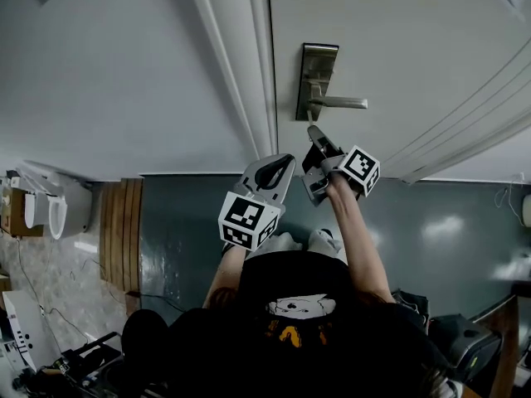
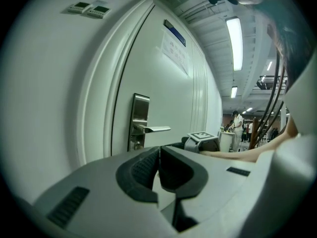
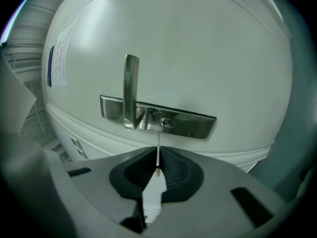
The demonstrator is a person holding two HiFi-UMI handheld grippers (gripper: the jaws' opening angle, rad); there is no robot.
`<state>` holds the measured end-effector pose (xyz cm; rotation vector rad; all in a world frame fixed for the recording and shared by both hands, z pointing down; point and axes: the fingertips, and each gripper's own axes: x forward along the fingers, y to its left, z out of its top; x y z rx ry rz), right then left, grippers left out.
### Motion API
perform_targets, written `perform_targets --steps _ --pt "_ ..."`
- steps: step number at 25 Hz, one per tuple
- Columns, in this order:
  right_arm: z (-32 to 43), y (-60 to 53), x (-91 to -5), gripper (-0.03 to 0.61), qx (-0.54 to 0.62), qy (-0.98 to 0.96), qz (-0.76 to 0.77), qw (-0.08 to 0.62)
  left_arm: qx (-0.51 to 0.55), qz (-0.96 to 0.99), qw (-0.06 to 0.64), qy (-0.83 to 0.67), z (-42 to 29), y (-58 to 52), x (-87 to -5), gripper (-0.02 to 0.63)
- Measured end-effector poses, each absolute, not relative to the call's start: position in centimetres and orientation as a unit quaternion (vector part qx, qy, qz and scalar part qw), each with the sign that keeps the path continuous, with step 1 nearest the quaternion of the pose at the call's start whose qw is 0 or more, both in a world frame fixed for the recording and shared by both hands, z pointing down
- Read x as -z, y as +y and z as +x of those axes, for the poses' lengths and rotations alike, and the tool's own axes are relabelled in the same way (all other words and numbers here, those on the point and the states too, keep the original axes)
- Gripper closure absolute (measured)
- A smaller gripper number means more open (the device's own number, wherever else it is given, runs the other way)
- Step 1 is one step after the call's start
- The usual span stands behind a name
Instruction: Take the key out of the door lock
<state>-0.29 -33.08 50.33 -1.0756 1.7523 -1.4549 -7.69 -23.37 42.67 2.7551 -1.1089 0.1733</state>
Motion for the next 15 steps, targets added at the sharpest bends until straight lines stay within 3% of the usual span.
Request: perform_targets --steps 15 --pt "1.8 -26.0 -48.9 0.557 0.504 0.718 -0.418 0.235 -0.077 0.925 0.11 -0.355 -7.2 -21.4 -45.2 0.598"
